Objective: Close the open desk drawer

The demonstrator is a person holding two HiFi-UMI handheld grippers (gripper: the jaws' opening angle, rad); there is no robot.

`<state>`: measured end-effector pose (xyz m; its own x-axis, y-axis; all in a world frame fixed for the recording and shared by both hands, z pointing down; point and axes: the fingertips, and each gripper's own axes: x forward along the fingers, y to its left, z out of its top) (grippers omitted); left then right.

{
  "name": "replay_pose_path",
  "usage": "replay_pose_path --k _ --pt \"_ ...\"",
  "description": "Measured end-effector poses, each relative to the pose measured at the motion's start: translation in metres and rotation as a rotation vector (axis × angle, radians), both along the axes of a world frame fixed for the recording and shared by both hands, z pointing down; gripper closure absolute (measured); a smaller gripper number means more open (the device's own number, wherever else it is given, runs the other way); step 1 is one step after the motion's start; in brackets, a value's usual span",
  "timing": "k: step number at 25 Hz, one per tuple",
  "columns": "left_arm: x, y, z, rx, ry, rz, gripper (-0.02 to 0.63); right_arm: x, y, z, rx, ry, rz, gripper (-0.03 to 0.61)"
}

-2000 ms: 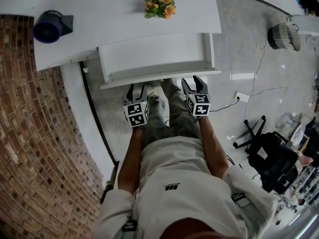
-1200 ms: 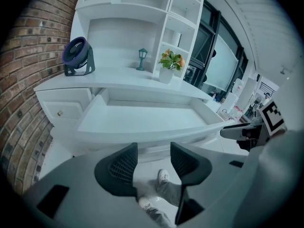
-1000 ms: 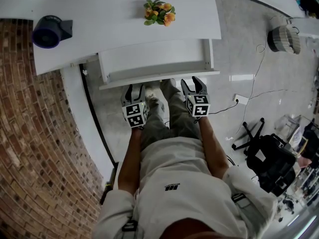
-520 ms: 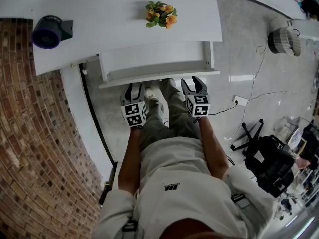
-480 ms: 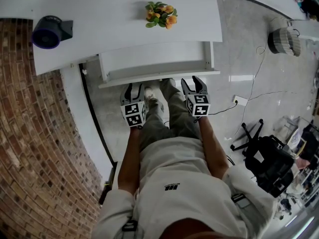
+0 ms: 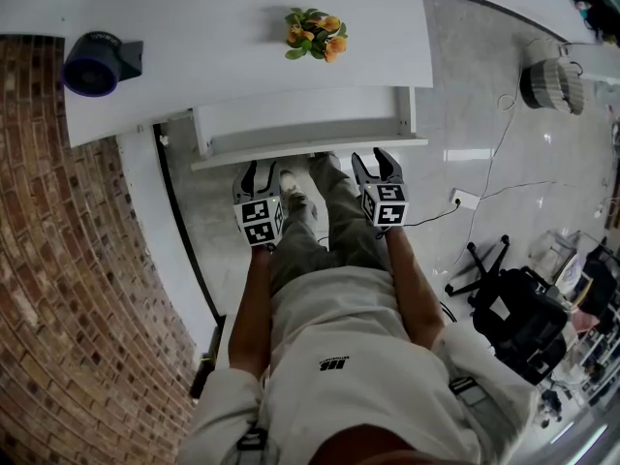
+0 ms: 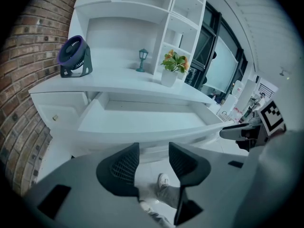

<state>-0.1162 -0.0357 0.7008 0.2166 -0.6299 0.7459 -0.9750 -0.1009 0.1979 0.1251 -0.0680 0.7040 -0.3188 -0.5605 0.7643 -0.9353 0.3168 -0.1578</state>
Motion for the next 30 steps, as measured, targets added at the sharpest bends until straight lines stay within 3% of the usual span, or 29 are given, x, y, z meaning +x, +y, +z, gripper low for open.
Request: replay_pose_path --k 30 --pt "-0.006 -0.035 -0.001 0.011 0.005 -0.021 0.408 -0.003 -0.034 0.004 -0.007 0.010 -0.021 0.357"
